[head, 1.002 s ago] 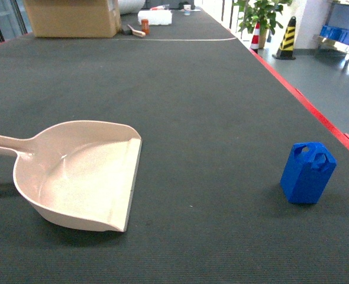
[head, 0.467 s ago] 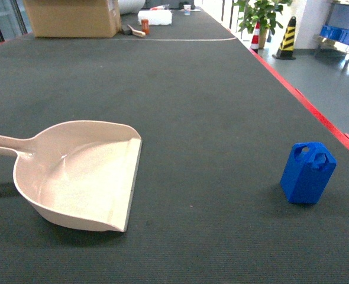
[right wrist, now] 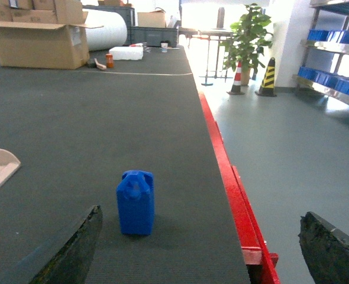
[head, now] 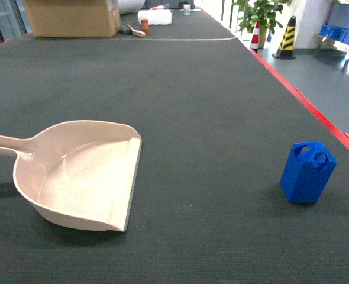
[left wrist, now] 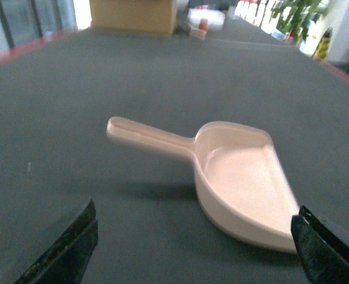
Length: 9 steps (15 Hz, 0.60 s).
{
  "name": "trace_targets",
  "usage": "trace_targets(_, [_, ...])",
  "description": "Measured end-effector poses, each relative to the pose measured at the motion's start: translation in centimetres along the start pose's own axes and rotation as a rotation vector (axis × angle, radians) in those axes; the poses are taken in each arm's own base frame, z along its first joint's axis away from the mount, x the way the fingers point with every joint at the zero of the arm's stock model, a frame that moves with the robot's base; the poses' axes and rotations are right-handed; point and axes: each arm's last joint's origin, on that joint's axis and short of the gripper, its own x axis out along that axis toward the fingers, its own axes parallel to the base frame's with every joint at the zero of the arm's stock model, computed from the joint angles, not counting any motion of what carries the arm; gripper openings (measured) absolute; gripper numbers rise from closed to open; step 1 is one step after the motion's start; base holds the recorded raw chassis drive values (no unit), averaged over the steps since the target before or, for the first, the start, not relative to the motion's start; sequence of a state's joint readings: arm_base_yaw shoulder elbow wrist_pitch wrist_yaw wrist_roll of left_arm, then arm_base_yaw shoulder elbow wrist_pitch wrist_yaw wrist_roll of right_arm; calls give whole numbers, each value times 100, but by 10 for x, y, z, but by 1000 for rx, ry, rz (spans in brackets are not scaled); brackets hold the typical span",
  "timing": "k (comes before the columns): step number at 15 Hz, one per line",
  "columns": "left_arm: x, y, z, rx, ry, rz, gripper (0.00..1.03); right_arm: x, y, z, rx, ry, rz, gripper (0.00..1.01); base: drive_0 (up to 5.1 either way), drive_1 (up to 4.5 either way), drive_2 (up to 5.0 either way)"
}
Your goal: Place part in tray to right shelf
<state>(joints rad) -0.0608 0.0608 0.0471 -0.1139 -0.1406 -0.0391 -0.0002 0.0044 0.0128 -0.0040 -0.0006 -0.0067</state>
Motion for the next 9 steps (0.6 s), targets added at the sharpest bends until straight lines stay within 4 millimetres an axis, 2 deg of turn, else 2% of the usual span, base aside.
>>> trace_targets(2, [5,2,-3,-47,151,119,98,0,0,0,0,0,1,98,0,0,0])
trace_targets(4, [16,10,-7,-228,174,144,98,0,0,0,0,2,0,98,0,0,0])
trace_targets(7, [48,21,-10,-555,172,58,98,0,0,0,0,1,0,98,0,0,0])
trace_targets(9, [74,28,-10,-700,167,10,98,0,0,0,0,0,0,98,0,0,0])
